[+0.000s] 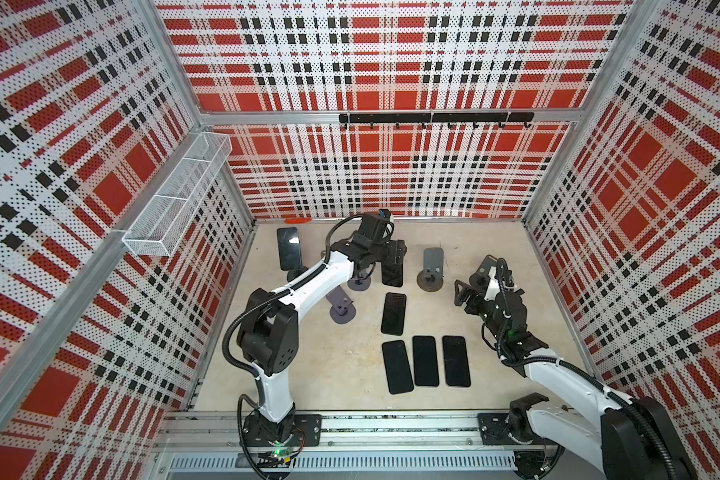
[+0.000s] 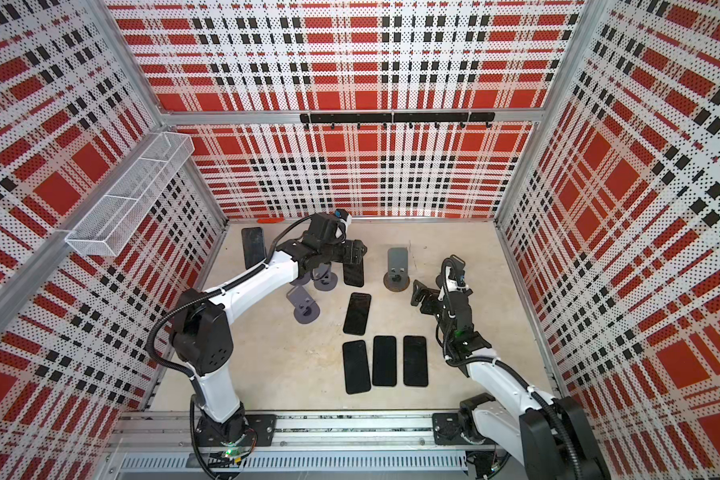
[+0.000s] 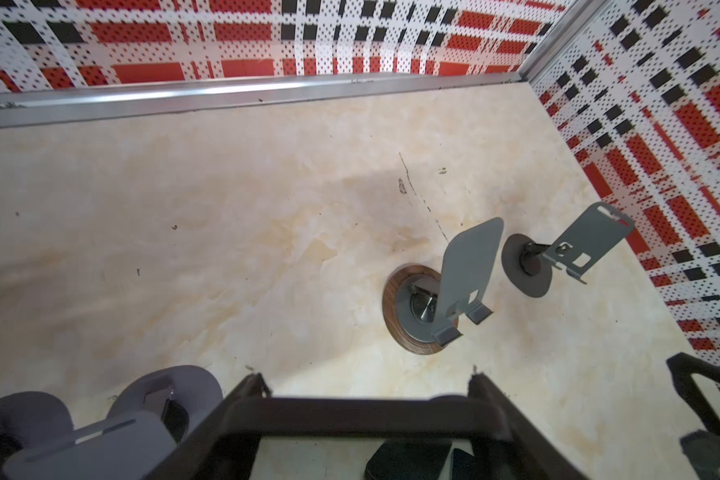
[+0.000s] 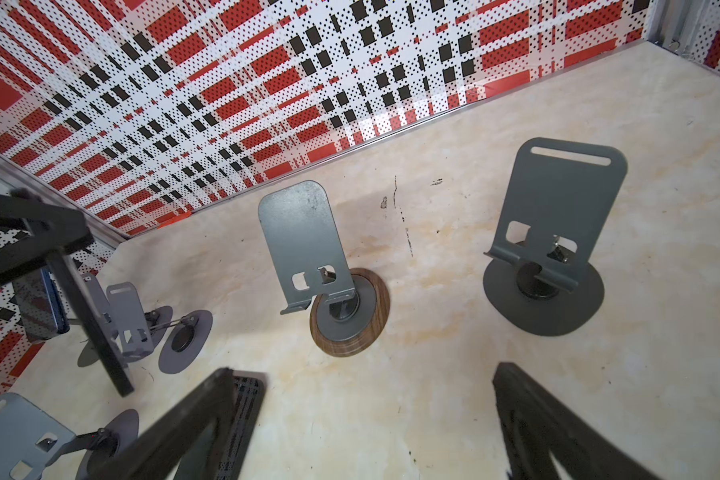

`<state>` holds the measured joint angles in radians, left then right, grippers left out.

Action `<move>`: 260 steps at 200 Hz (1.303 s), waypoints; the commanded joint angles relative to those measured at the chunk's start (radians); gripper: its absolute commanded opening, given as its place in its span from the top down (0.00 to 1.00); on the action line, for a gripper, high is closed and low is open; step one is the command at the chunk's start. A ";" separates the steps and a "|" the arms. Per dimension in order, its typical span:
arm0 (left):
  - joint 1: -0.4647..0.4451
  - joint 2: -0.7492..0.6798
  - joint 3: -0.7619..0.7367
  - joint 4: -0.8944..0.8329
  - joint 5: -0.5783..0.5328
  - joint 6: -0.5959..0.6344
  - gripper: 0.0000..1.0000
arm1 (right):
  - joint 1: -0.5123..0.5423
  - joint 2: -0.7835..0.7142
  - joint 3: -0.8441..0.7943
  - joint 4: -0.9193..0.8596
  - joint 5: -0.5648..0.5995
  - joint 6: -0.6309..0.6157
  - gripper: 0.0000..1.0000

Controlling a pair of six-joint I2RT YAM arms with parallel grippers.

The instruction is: Remove the phone from the phone stand

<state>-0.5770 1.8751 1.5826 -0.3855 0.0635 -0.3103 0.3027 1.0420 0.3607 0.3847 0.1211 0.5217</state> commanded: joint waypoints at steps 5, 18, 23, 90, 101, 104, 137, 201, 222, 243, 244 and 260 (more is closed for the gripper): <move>-0.010 0.039 0.066 0.048 -0.033 -0.008 0.36 | 0.004 -0.023 -0.017 -0.012 0.025 0.001 0.00; -0.017 0.061 0.081 0.045 -0.059 -0.009 0.36 | 0.004 -0.025 -0.017 -0.013 0.028 0.000 0.00; -0.021 0.069 0.087 0.044 -0.074 -0.009 0.36 | 0.003 -0.026 -0.016 -0.013 0.028 0.000 0.00; -0.041 0.199 0.201 0.009 -0.179 -0.007 0.36 | 0.003 -0.027 -0.017 -0.013 0.030 0.000 0.00; -0.042 0.226 0.221 0.001 -0.186 -0.009 0.36 | 0.003 -0.026 -0.017 -0.013 0.031 -0.002 0.00; -0.041 0.231 0.225 0.000 -0.188 -0.009 0.36 | 0.003 -0.026 -0.017 -0.012 0.030 -0.002 0.00; -0.042 0.288 0.262 -0.014 -0.221 -0.003 0.36 | 0.003 -0.023 -0.017 -0.012 0.032 -0.002 0.00; -0.040 0.373 0.312 -0.017 -0.257 0.008 0.36 | 0.004 -0.012 -0.017 -0.005 0.029 -0.002 0.00; -0.040 0.395 0.321 -0.019 -0.259 0.005 0.36 | 0.003 -0.004 -0.017 -0.003 0.027 -0.002 0.00; -0.040 0.416 0.330 -0.020 -0.281 0.003 0.35 | 0.004 -0.002 -0.015 -0.003 0.024 -0.002 0.00; -0.039 0.417 0.331 -0.020 -0.283 0.002 0.35 | 0.003 -0.002 -0.016 -0.003 0.024 -0.002 0.00; -0.039 0.434 0.340 -0.019 -0.298 0.000 0.35 | 0.004 -0.003 -0.017 -0.003 0.023 0.001 0.00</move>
<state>-0.6132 2.2715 1.8858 -0.4202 -0.1959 -0.3111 0.3027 1.0340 0.3565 0.3641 0.1390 0.5217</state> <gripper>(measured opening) 0.760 0.998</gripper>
